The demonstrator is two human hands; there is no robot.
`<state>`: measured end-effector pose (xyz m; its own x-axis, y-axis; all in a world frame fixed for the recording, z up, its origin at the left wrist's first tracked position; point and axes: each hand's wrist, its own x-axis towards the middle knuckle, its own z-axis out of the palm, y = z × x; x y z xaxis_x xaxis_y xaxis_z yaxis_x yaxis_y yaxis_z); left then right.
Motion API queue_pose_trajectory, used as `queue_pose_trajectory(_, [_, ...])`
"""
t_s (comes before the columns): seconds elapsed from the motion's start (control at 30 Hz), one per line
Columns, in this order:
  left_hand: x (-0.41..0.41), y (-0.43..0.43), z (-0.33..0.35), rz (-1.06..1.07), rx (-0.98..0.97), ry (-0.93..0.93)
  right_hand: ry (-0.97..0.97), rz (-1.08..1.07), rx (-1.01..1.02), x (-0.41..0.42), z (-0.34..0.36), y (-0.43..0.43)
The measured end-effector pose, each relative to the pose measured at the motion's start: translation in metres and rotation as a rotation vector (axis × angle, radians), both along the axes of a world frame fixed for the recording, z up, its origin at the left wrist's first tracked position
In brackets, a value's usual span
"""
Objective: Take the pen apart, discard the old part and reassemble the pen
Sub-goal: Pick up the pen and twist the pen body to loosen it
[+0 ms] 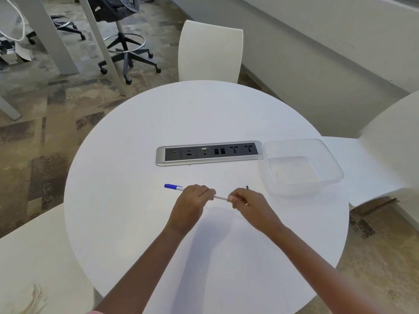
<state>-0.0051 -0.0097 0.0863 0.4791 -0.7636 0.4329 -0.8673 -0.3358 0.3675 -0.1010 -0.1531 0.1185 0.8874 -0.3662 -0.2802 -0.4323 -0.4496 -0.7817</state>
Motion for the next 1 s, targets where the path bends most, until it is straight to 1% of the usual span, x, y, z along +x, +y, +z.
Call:
queue_pose_trajectory(0.1, [0.000, 0.000, 0.001, -0.008, 0.001, -0.003, -0.167, 0.103, -0.393, -0.008, -0.007, 0.006])
queue_pose_trajectory(0.17, [-0.001, 0.001, 0.002, -0.015, 0.000, -0.005, -0.239, 0.166, -0.592, -0.009, -0.009, 0.009])
queue_pose_trajectory(0.23, [-0.002, 0.001, 0.002, -0.015, -0.007, -0.008, -0.294, 0.188, -0.708, -0.010, -0.008, 0.010])
queue_pose_trajectory(0.27, [-0.003, 0.002, 0.002, -0.013, -0.011, -0.010, -0.318, 0.192, -0.727, -0.010, -0.008, 0.010])
queue_pose_trajectory(0.33, [-0.004, 0.002, 0.003, -0.005, -0.016, -0.015, -0.323, 0.200, -0.698, -0.007, -0.007, 0.009])
queue_pose_trajectory(0.4, [-0.004, 0.003, 0.003, -0.003, -0.020, -0.029, -0.240, 0.185, -0.585, -0.005, -0.006, 0.009])
queue_pose_trajectory(0.47, [-0.004, 0.004, 0.004, -0.008, -0.018, -0.039, -0.120, 0.141, -0.387, -0.003, -0.005, 0.007])
queue_pose_trajectory(0.6, [-0.005, 0.006, 0.004, -0.018, -0.016, -0.046, 0.120, -0.023, 0.191, 0.004, 0.009, -0.001])
queue_pose_trajectory(0.7, [-0.006, 0.005, 0.006, -0.022, -0.020, -0.060, 0.303, -0.158, 0.717, 0.005, 0.013, -0.008])
queue_pose_trajectory(0.73, [-0.006, 0.004, 0.007, -0.021, -0.017, -0.070, 0.320, -0.183, 0.816, 0.004, 0.013, -0.009])
queue_pose_trajectory(0.77, [-0.005, 0.003, 0.007, -0.017, -0.015, -0.074, 0.310, -0.191, 0.827, 0.004, 0.012, -0.009])
queue_pose_trajectory(0.8, [-0.005, 0.003, 0.007, -0.012, -0.014, -0.069, 0.273, -0.187, 0.748, 0.003, 0.010, -0.009])
queue_pose_trajectory(0.83, [-0.005, 0.003, 0.007, -0.006, -0.014, -0.057, 0.208, -0.166, 0.601, 0.002, 0.008, -0.007])
queue_pose_trajectory(0.93, [-0.003, 0.002, 0.007, 0.004, -0.014, -0.032, -0.032, -0.076, 0.049, -0.002, 0.004, 0.002])
queue_pose_trajectory(1.0, [-0.003, 0.002, 0.008, 0.009, -0.016, -0.031, -0.145, 0.016, -0.271, -0.007, 0.000, 0.005])
